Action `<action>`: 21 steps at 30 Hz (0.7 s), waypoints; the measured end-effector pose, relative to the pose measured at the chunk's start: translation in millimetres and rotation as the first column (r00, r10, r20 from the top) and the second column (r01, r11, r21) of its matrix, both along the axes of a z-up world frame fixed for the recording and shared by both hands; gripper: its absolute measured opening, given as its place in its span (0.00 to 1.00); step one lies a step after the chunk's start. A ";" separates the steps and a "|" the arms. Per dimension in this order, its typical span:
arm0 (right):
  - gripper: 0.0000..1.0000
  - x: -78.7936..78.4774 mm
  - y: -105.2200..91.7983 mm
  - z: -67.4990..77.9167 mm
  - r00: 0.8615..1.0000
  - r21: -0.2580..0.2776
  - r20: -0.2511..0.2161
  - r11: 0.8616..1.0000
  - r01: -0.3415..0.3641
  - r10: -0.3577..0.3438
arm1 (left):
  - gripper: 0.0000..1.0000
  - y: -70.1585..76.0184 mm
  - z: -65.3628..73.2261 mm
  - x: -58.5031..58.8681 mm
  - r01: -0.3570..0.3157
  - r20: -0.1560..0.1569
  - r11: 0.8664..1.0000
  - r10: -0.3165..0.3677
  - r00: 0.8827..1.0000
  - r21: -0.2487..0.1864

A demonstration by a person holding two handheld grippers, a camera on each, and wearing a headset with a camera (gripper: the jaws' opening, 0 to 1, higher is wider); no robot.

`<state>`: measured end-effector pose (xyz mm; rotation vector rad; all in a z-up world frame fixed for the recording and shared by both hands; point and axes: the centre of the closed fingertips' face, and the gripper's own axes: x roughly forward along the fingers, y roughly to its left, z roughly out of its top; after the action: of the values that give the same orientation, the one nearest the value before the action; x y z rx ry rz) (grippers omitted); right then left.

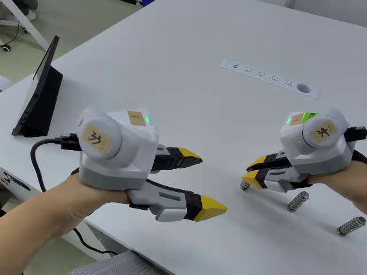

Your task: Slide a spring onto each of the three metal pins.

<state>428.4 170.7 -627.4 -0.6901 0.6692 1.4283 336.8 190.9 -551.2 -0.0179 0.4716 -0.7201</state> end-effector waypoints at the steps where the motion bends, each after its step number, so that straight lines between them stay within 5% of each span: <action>1: 0.12 0.9 0.1 0.1 1.000 0.001 0.001 1.000 0.004 -0.004 | 0.58 -0.2 0.0 0.0 0.000 0.000 1.000 0.000 1.000 0.000; 11: 0.16 1.4 -2.6 12.0 1.000 0.023 0.002 0.999 0.029 -0.029 | 0.58 -3.5 1.0 0.6 0.009 0.001 1.000 -0.009 1.000 0.004; 13: 0.16 6.1 -4.1 17.7 0.998 0.037 0.028 0.998 0.048 -0.049 | 0.58 -4.8 2.3 1.0 0.013 0.005 1.000 -0.013 1.000 0.007; 21: 0.18 12.6 -14.0 54.2 0.991 0.141 -0.014 0.980 0.137 -0.136 | 0.59 -7.8 9.4 3.5 0.011 0.020 1.000 -0.011 1.000 0.012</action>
<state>441.0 156.7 -573.2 -0.5201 0.6000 1.3368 340.4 183.1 -541.9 0.0033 0.4576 -0.7273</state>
